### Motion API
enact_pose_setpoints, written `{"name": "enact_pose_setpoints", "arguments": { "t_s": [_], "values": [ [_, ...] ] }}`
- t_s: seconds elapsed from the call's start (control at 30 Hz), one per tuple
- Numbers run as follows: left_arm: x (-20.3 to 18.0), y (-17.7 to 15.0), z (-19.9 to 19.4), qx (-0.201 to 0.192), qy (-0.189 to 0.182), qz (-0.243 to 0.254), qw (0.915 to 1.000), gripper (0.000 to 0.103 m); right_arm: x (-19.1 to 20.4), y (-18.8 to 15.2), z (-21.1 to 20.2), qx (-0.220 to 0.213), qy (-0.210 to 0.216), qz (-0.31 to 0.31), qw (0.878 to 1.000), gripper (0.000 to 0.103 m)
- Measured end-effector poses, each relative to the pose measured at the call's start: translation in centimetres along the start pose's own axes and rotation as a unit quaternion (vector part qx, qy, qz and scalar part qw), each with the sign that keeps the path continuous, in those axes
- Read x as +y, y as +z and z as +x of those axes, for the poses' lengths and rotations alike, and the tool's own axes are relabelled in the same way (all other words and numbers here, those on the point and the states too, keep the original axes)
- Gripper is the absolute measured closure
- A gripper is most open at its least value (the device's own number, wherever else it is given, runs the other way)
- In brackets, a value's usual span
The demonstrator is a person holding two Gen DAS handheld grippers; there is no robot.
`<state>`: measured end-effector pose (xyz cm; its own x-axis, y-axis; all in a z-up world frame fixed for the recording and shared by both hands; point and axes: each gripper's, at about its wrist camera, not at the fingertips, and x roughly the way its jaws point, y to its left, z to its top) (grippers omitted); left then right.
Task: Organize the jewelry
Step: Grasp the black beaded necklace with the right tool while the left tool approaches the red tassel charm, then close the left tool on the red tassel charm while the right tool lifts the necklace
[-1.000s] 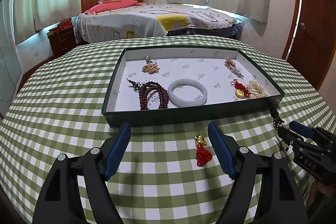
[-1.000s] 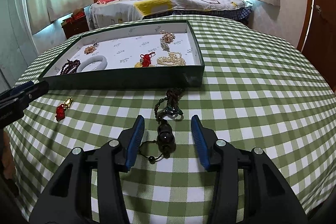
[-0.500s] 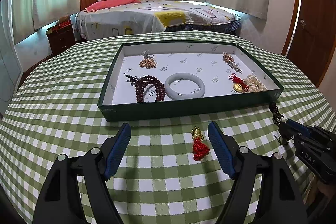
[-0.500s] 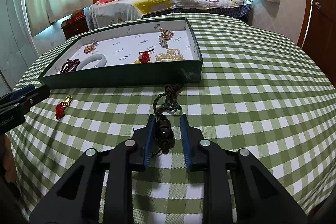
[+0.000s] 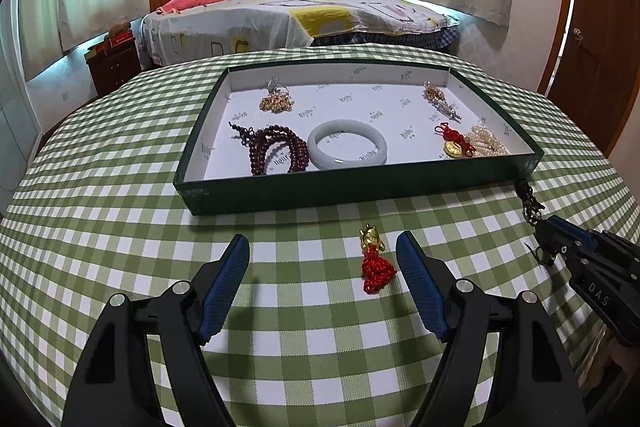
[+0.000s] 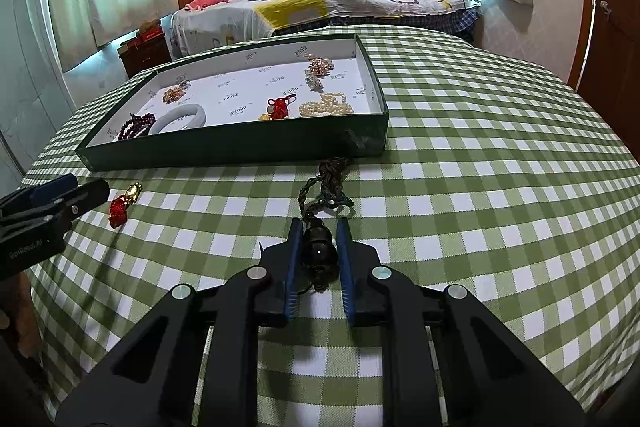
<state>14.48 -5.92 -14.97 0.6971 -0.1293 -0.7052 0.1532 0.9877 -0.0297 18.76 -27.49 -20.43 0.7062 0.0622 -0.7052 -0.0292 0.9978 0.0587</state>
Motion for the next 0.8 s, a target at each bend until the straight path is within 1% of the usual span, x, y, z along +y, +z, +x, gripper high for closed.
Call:
{"name": "enact_pose_setpoints", "arguments": {
  "t_s": [0.2, 0.53, 0.6, 0.67, 0.7, 0.77, 0.8],
  "values": [
    [0.1, -0.3, 0.2, 0.008, -0.008, -0.004, 0.9999, 0.030, 0.0, 0.0, -0.1, -0.001, 0.002, 0.001, 1.000, 0.086],
    [-0.7, -0.6, 0.9, 0.023, -0.023, 0.003, 0.9995, 0.031, 0.0, 0.0, -0.1, -0.002, 0.003, 0.003, 1.000, 0.086],
    [-0.8, -0.6, 1.0, 0.026, -0.025, 0.005, 0.9993, 0.034, 0.0, 0.0, -0.1, -0.003, 0.003, 0.003, 1.000, 0.086],
    [-1.0, -0.6, 1.2, 0.030, -0.029, 0.007, 0.9991, 0.042, 0.0, 0.0, -0.1, -0.002, 0.003, 0.003, 1.000, 0.086],
    [-1.0, -0.6, 1.2, 0.033, -0.032, 0.007, 0.9989, 0.044, 0.0, 0.0, -0.1, -0.002, 0.003, 0.003, 1.000, 0.086],
    [-1.2, -0.7, 1.3, 0.033, -0.031, 0.011, 0.9989, 0.051, 0.0, 0.0, -0.1, -0.002, 0.003, 0.003, 1.000, 0.086],
    [-1.3, -0.7, 1.3, 0.032, -0.033, 0.013, 0.9988, 0.052, 0.0, 0.0, -0.1, -0.002, 0.003, 0.003, 1.000, 0.086]
  ]
}}
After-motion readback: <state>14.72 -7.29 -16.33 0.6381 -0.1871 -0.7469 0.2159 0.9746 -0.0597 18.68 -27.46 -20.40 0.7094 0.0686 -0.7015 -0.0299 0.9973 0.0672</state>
